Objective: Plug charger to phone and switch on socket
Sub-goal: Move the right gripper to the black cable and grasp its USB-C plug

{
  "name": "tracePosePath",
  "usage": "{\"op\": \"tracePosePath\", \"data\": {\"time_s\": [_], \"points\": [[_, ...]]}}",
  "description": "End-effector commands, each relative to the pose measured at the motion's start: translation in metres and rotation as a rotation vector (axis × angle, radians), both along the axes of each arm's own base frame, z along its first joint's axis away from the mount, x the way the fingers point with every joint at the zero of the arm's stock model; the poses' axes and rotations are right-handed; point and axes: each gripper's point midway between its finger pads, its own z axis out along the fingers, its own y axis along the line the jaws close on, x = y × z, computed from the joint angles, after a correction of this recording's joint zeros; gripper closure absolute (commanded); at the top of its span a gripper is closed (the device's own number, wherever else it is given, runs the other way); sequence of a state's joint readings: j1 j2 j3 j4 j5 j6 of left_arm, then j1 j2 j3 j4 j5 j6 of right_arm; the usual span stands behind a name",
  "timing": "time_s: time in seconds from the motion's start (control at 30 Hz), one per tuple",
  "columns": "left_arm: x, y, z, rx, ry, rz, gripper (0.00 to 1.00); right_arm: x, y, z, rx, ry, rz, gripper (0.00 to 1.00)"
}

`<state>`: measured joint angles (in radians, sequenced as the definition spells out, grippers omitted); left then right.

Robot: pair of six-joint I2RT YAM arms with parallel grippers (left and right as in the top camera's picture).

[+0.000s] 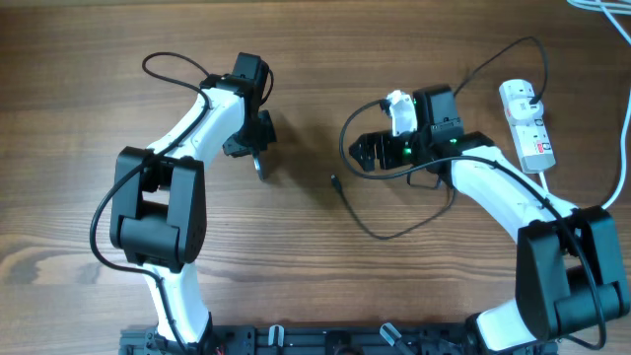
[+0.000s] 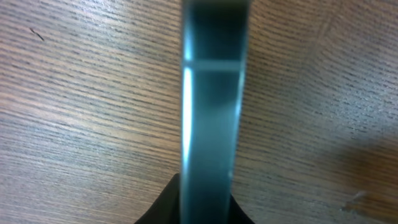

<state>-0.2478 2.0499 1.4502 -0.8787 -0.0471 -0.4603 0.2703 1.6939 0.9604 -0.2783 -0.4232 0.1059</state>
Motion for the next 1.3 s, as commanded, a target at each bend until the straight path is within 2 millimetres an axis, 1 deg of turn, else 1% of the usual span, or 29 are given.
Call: {"op": "tracePosePath", "data": {"time_s": [0.0,0.03,0.07,0.1,0.13,0.17,0.2,0.27,0.3,0.37,0.43,0.53,0.57,0.6,0.67,0.73,0.8,0.87,0.97,1.07,1.17,1.27], "points": [[-0.004,0.004,-0.009,-0.011,0.026,0.108,0.86,-0.004,-0.001,-0.004,-0.105,-0.060,0.085,0.00],[-0.004,0.007,-0.009,-0.016,0.027,0.126,0.86,-0.006,0.008,-0.001,-0.091,-0.085,0.132,0.00],[-0.003,0.009,-0.009,-0.017,0.027,0.144,0.87,-0.003,0.012,0.002,-0.068,-0.087,0.112,0.00],[-0.003,0.011,-0.009,-0.024,0.028,0.156,0.94,-0.004,0.013,0.002,-0.057,-0.078,0.105,0.01],[-0.003,0.010,-0.009,-0.037,0.032,0.159,0.96,-0.006,0.016,0.003,-0.040,-0.076,0.127,0.04],[-0.003,0.008,-0.009,-0.064,0.036,0.164,0.96,-0.010,0.018,0.002,-0.039,-0.073,0.156,0.20],[-0.002,0.005,-0.009,-0.097,0.040,0.168,0.96,-0.015,0.019,-0.001,-0.058,-0.066,0.180,0.26],[0.000,0.002,-0.008,-0.154,0.045,0.178,0.96,-0.033,0.028,-0.009,-0.122,-0.068,0.286,0.44],[0.000,0.002,-0.008,-0.163,0.047,0.181,0.96,-0.036,0.029,-0.012,-0.157,-0.064,0.293,0.48],[0.000,0.004,-0.008,-0.167,0.050,0.189,0.96,-0.047,0.039,-0.022,-0.253,-0.073,0.328,0.49],[-0.002,0.004,-0.008,-0.171,0.059,0.189,0.96,-0.053,0.050,-0.030,-0.347,-0.103,0.353,0.49],[-0.002,0.004,-0.008,-0.171,0.061,0.187,0.96,-0.064,0.062,-0.037,-0.362,-0.098,0.394,0.49],[-0.002,0.004,-0.008,-0.171,0.061,0.187,0.96,-0.068,0.065,-0.044,-0.370,-0.087,0.410,0.49],[-0.002,0.004,-0.008,-0.171,0.061,0.187,0.96,-0.067,0.065,-0.051,-0.387,-0.080,0.403,0.49],[-0.004,0.004,-0.008,-0.169,0.066,0.187,0.96,-0.057,0.058,-0.067,-0.448,-0.087,0.360,0.49],[-0.005,0.004,-0.008,-0.168,0.071,0.187,0.96,-0.054,0.059,-0.074,-0.451,-0.083,0.338,0.50],[-0.005,0.004,-0.008,-0.168,0.071,0.187,0.96,-0.056,0.058,-0.075,-0.449,-0.065,0.328,0.56],[-0.005,0.004,-0.008,-0.168,0.071,0.187,0.96,-0.059,0.054,-0.077,-0.464,-0.051,0.327,0.68],[-0.005,0.004,-0.008,-0.168,0.071,0.187,0.96,-0.060,0.053,-0.077,-0.464,-0.047,0.327,0.77],[-0.005,0.004,-0.008,-0.168,0.071,0.187,0.96,-0.059,0.054,-0.077,-0.463,-0.048,0.326,0.83],[-0.005,0.004,-0.008,-0.168,0.071,0.187,0.96,-0.058,0.056,-0.076,-0.448,-0.051,0.316,0.96],[-0.005,0.004,-0.008,-0.168,0.070,0.187,0.96,-0.056,0.057,-0.076,-0.444,-0.057,0.314,0.96]]}}
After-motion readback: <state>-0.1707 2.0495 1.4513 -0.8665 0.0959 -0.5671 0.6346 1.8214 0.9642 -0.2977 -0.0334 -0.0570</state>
